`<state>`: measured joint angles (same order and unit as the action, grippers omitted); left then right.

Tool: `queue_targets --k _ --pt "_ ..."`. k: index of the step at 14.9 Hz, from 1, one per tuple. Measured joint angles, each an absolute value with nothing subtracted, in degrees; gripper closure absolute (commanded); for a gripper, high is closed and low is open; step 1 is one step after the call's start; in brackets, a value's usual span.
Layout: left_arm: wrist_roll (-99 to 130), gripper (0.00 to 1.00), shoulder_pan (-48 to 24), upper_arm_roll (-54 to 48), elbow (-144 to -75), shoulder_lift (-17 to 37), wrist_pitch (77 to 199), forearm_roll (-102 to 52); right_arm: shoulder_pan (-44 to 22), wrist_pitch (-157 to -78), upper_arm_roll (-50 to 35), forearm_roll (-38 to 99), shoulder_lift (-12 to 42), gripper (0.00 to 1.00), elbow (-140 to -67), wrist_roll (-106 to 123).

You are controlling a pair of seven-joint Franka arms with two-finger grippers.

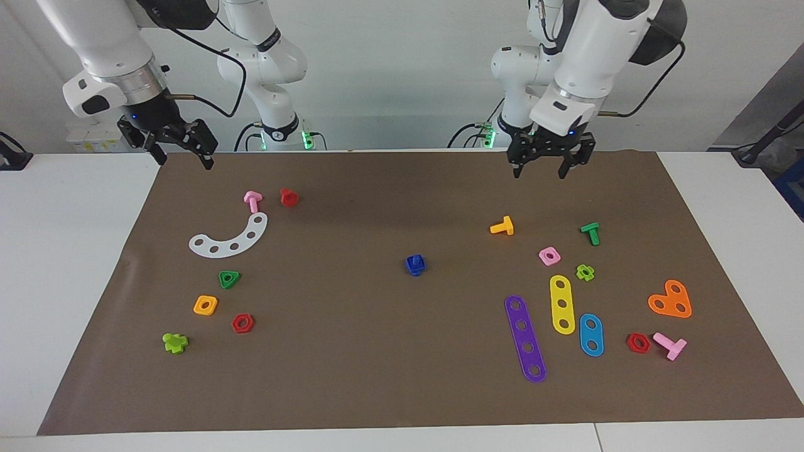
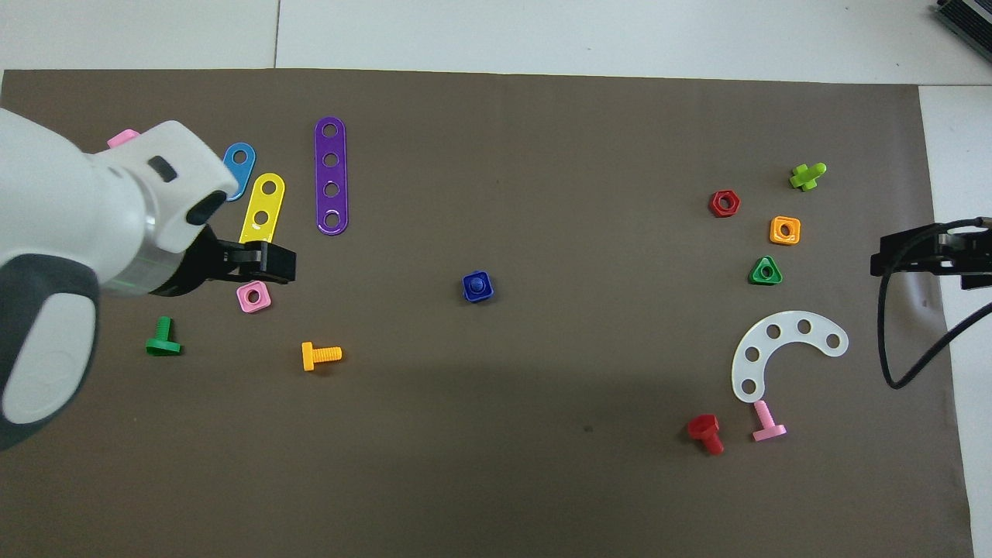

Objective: Unscrew and place screws in storage area

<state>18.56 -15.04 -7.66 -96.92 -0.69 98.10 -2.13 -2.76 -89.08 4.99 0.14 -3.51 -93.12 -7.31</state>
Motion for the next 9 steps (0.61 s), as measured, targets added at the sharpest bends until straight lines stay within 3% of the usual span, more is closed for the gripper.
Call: queue_targets --k 4,9 --pt "29.61 0.04 -23.15 -7.69 -97.01 6.77 106.92 -2.22 -2.76 -89.08 4.99 0.14 -3.51 0.00 -93.12 -7.31" --pt "35.19 0.06 -27.83 -7.55 -96.19 14.15 111.98 -1.82 -2.76 -89.08 4.99 0.14 -3.51 0.00 -93.12 -7.31"
